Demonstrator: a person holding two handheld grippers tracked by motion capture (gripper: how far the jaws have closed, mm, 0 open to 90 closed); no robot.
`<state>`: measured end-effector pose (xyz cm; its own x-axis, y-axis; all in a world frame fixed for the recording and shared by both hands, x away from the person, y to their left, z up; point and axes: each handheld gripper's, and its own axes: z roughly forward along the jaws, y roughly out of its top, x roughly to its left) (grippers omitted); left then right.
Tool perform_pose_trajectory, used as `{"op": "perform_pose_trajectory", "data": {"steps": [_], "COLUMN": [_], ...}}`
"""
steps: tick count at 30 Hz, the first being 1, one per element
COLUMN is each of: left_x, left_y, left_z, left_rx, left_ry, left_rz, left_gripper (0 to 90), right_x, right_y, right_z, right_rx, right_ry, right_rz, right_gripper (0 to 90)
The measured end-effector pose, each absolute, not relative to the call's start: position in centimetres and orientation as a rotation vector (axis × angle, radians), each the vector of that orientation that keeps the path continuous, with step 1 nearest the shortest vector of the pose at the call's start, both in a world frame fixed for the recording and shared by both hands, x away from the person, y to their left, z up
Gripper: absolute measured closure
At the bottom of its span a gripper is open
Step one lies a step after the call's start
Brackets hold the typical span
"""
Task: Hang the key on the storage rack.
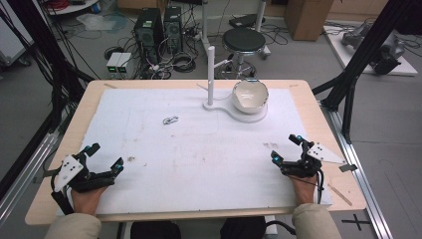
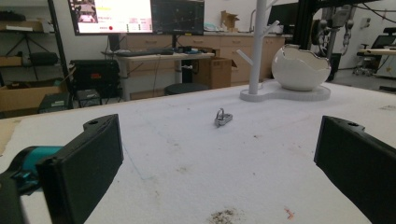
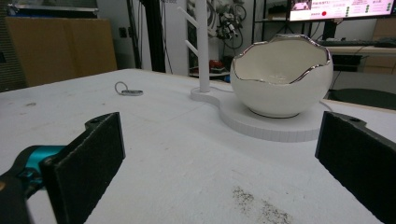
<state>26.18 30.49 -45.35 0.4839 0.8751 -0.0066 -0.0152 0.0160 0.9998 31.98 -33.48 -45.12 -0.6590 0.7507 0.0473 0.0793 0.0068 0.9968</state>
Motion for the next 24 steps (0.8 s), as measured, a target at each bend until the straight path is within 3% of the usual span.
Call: {"op": "perform_pose_trajectory", "data": {"steps": [24], "left_x": [26.37], "left_y": [30.76], "left_z": [-45.14], "left_rx": [1.387], "left_ry": [0.85], "left_rz": [0.809], "left_gripper": [1.7], "right_x": [31.9], "right_y": [-33.48], "right_z": [-45.12], "right_rx": [0.85], "right_ry": [1.778], "right_rz": [1.708], "right_gripper": [0.5]}}
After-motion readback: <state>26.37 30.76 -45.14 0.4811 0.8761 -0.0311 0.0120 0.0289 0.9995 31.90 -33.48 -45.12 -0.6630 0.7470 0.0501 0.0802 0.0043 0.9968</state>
